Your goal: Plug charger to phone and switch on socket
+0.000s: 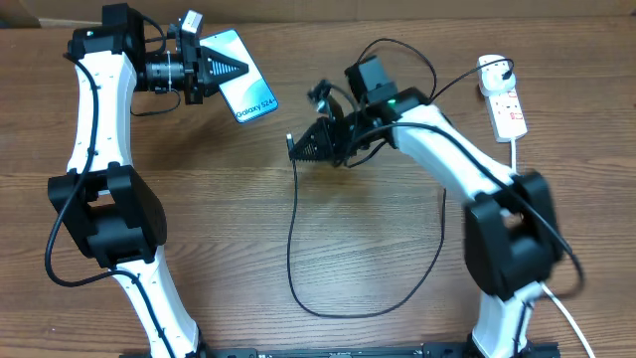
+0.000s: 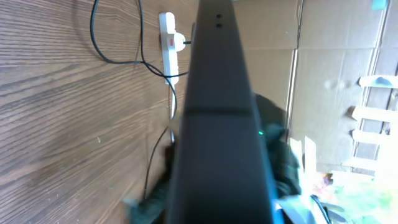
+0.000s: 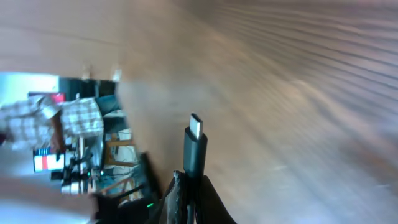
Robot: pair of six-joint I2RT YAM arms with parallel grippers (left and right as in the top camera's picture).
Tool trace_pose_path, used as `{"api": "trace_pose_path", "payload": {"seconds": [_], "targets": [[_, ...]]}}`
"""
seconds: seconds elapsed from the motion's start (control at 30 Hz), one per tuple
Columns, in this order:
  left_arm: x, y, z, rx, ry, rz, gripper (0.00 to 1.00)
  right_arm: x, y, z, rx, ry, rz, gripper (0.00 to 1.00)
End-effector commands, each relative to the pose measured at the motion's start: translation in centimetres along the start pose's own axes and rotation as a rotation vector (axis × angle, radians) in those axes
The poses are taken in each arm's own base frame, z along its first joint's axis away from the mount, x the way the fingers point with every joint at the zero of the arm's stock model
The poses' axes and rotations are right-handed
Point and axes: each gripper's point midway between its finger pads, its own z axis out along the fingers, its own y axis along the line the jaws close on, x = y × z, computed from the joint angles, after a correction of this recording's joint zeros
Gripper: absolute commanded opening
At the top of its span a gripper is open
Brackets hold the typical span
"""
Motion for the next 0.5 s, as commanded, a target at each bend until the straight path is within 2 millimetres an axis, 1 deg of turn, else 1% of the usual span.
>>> {"api": "trace_pose_path", "payload": {"seconds": [0.0, 0.07, 0.17, 0.37, 0.47], "targets": [[0.1, -1.8, -0.2, 0.074, -0.001, 0.044, 0.04, 0.4, 4.8, -1.8, -0.059, -0.014, -0.097, 0.04], [0.1, -2.0, -0.3, 0.084, -0.001, 0.048, 0.04, 0.7, 5.6, -2.1, -0.073, -0.009, -0.1, 0.04], [0.0, -2.6, -0.3, 0.118, -0.001, 0.061, 0.04, 1.1, 6.9, -2.4, -0.147, 0.009, -0.102, 0.04], [0.0, -3.2, -0.2, 0.153, 0.004, 0.079, 0.04, 1.3, 7.8, -2.0, -0.179, 0.019, -0.122, 0.04], [0.2, -3.4, 0.3, 0.153, 0.014, 0.083, 0.04, 1.0, 8.9, -1.9, -0.221, 0.015, -0.147, 0.04]]}}
